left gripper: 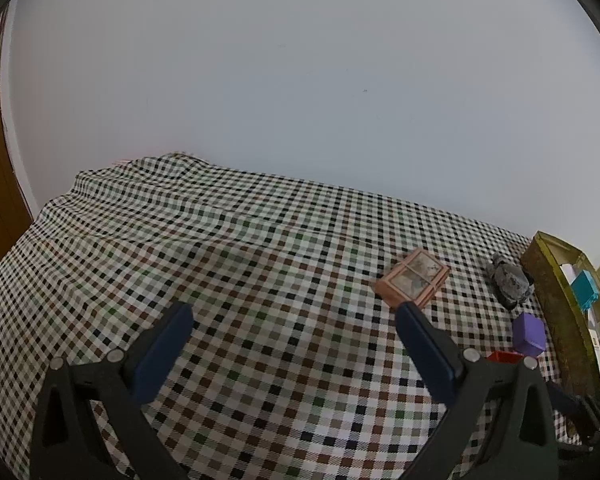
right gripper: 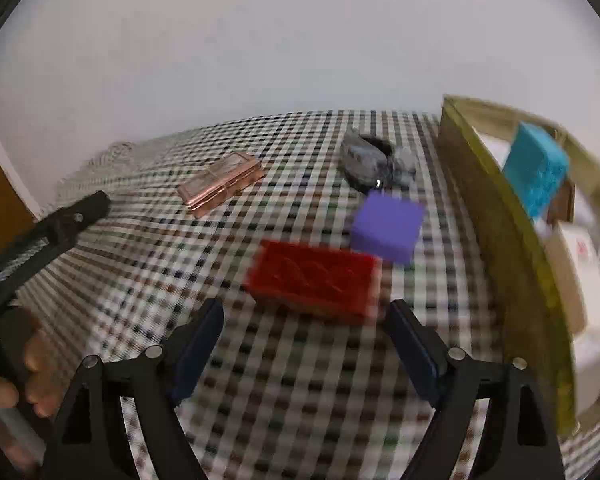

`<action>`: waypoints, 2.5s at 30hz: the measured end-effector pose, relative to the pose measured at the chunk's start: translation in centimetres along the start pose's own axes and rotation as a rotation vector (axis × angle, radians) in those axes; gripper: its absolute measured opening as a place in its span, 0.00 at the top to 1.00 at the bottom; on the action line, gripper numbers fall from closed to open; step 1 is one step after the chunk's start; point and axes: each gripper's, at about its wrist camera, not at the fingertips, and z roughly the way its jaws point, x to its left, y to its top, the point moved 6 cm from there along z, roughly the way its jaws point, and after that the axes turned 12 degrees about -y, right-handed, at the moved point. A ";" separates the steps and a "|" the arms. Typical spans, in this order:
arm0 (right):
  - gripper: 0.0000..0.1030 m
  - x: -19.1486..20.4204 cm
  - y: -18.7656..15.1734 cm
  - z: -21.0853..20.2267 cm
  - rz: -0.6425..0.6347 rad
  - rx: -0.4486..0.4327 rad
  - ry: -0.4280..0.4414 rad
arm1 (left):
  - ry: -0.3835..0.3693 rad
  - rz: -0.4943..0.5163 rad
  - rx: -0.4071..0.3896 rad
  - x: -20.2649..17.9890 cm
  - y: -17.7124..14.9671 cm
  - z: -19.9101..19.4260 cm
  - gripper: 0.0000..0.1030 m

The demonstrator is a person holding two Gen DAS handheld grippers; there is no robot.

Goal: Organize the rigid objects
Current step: 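Grasp the red Lego brick with the right tool, then lift the red brick with the right tool while the left tool grasps the purple cube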

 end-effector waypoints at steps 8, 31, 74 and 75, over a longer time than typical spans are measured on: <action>0.18 -0.7 0.6 -0.7 -0.010 -0.029 -0.003 | -0.007 -0.024 0.010 0.0 -0.2 -0.2 0.01; 0.32 1.9 3.0 3.9 0.047 0.035 -0.138 | -0.019 -0.023 0.025 0.0 -0.4 0.0 0.01; 0.32 -14.3 7.8 -5.2 0.180 -0.403 -0.261 | -0.306 0.291 0.309 -21.4 -4.4 7.8 0.62; 0.32 -14.3 7.7 -5.2 0.181 -0.403 -0.261 | -0.322 0.272 0.307 -21.1 -4.3 7.7 0.62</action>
